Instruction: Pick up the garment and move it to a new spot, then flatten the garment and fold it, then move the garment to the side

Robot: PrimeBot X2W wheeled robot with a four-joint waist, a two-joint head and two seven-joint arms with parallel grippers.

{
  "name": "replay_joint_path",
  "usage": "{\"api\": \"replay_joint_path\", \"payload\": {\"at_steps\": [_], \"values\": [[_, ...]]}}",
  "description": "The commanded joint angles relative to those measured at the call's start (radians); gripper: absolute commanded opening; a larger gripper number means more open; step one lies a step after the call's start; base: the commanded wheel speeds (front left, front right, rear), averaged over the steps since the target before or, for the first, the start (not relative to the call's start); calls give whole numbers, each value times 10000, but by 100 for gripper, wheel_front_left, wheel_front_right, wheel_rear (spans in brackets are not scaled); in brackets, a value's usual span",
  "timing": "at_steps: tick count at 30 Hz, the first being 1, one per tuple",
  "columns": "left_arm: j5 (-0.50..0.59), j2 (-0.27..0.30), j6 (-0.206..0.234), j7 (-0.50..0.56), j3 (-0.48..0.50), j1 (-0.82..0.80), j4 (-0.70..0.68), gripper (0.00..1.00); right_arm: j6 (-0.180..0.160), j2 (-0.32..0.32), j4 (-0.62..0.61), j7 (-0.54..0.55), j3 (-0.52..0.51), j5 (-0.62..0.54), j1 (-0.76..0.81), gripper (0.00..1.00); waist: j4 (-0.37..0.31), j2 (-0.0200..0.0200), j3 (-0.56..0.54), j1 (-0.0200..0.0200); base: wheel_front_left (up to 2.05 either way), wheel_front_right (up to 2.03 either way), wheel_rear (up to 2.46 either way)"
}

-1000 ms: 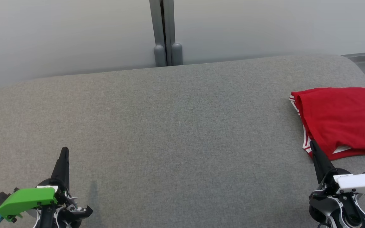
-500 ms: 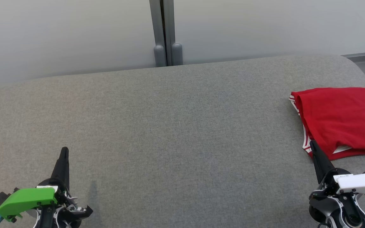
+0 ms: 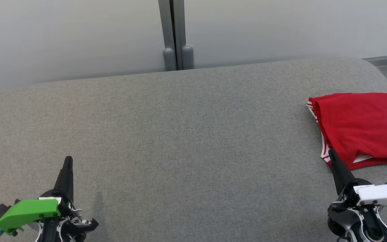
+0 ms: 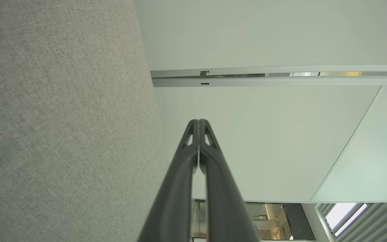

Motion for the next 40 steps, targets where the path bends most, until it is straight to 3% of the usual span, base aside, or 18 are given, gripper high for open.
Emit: {"api": "replay_joint_path", "payload": {"at_steps": [1,40], "values": [[72,8,-41,18,33,-126,15,0,-3,-56,-40,24,-18,36,-86,0,0,0,0,0,0,0,0],[75,-3,-42,38,45,-129,16,0,-2,-57,-40,23,-18,36,-86,0,0,0,0,0,0,0,0]]}}
